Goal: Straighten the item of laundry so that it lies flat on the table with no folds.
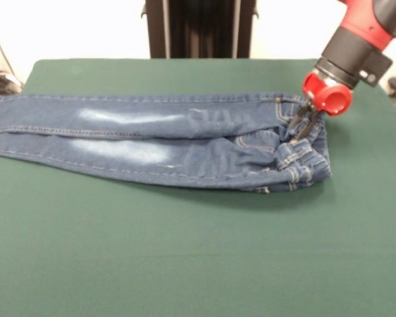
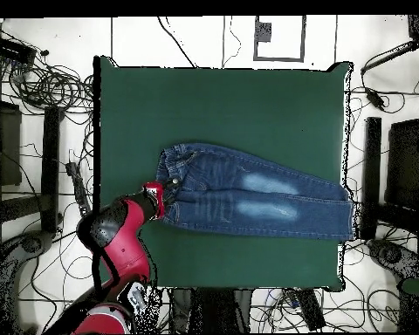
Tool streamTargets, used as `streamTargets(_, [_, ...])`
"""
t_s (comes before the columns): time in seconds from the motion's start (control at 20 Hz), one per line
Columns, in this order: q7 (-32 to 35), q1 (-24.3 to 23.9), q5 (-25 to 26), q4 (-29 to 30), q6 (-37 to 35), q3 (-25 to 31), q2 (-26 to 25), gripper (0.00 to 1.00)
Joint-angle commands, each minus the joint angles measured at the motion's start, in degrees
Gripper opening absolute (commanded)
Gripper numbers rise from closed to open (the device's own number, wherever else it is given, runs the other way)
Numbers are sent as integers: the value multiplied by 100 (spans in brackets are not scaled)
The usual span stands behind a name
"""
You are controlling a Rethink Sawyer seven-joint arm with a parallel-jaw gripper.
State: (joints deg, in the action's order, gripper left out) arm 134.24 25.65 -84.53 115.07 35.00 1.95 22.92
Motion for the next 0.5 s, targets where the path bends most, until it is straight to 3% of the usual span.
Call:
streamTargets(0.05, [-3152,21,-1034,38,241,400,83,100])
streamTargets(0.5, [-3007,-35,-799,59,188,364,16,100])
